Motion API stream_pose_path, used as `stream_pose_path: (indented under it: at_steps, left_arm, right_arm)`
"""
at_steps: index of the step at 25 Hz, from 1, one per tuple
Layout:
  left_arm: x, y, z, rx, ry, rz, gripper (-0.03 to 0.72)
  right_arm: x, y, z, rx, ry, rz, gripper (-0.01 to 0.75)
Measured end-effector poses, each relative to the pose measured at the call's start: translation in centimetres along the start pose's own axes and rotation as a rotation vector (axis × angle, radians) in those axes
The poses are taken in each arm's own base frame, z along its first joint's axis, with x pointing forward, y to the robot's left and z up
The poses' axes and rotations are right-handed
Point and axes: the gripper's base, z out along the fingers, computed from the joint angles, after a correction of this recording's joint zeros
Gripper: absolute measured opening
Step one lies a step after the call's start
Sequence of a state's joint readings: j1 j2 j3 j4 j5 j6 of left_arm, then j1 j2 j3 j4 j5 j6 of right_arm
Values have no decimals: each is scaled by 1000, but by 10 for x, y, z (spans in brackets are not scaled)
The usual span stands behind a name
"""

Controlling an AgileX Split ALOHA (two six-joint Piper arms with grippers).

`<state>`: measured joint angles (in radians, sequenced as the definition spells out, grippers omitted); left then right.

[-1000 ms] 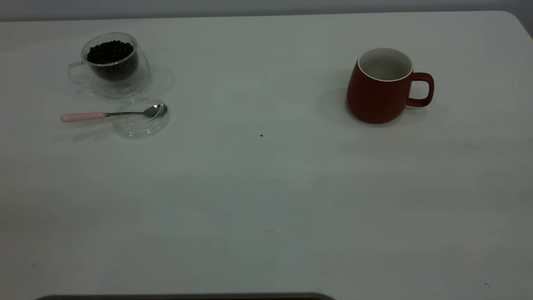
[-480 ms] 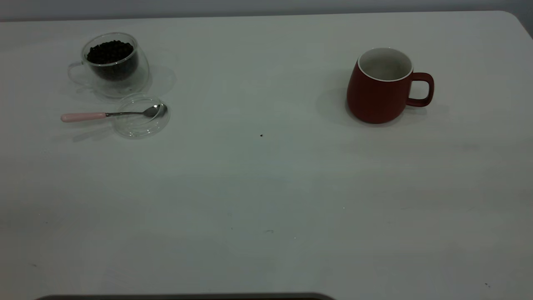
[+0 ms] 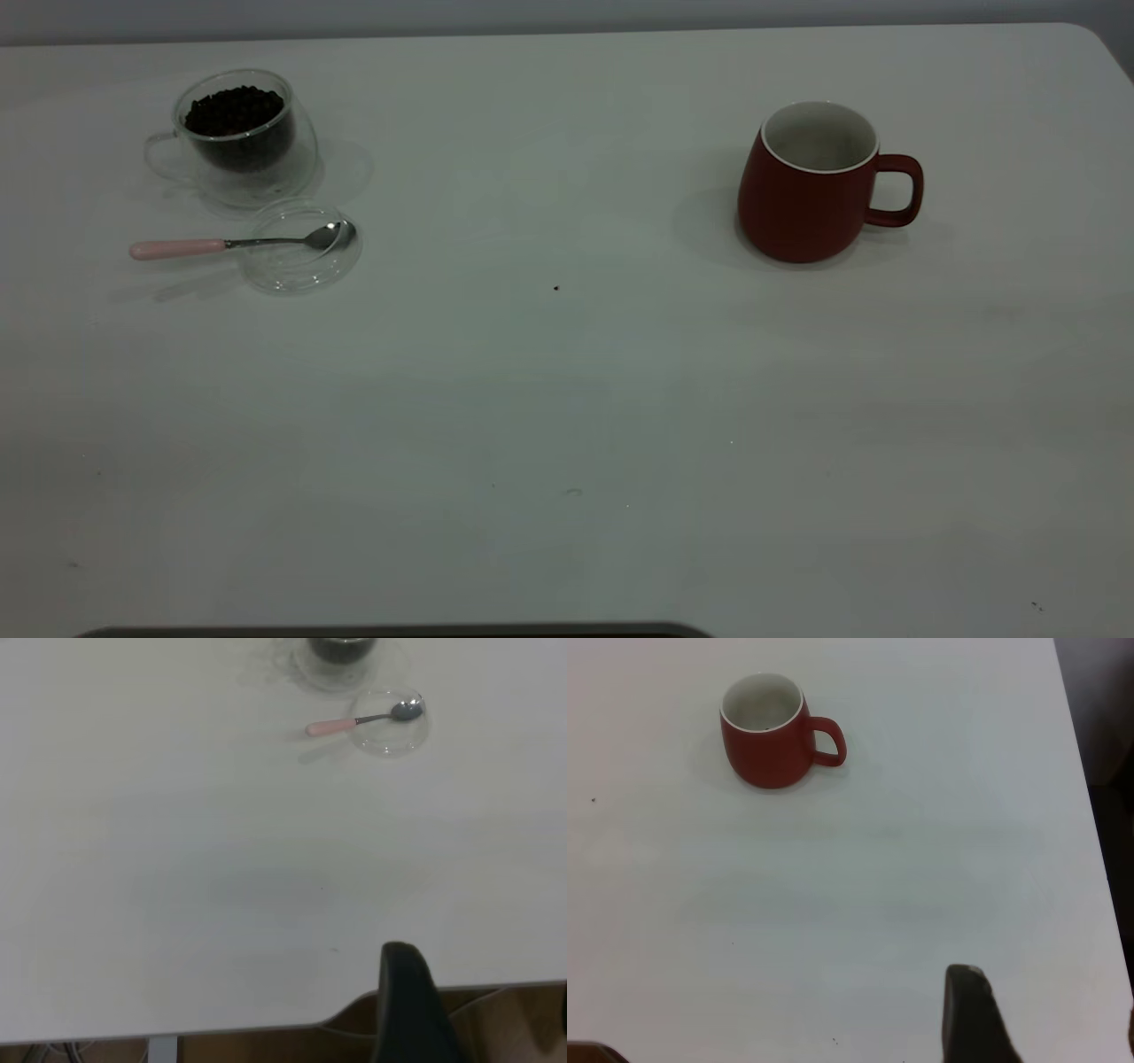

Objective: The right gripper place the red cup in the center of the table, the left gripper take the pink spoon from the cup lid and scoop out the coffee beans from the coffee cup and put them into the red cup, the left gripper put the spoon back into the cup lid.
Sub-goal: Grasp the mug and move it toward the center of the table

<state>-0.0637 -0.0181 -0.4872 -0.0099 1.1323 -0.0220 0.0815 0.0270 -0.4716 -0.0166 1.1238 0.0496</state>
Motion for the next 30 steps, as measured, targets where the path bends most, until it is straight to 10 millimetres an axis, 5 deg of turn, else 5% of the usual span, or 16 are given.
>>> stream_pose_path:
  at_steps: [12, 18, 22, 30]
  left_arm:
    - [0, 0, 0, 0, 0, 2, 465]
    - [0, 0, 0, 0, 0, 2, 465]
    - [0, 0, 0, 0, 0, 2, 465]
    - [0, 0, 0, 0, 0, 2, 465]
  right_arm:
    - [0, 1, 1, -10, 6, 0, 455]
    - [-23, 10, 21, -91, 103, -33, 581]
    - [-49, 11, 60, -96, 166, -135, 614]
    - [-93, 16, 167, -133, 294, -286, 596]
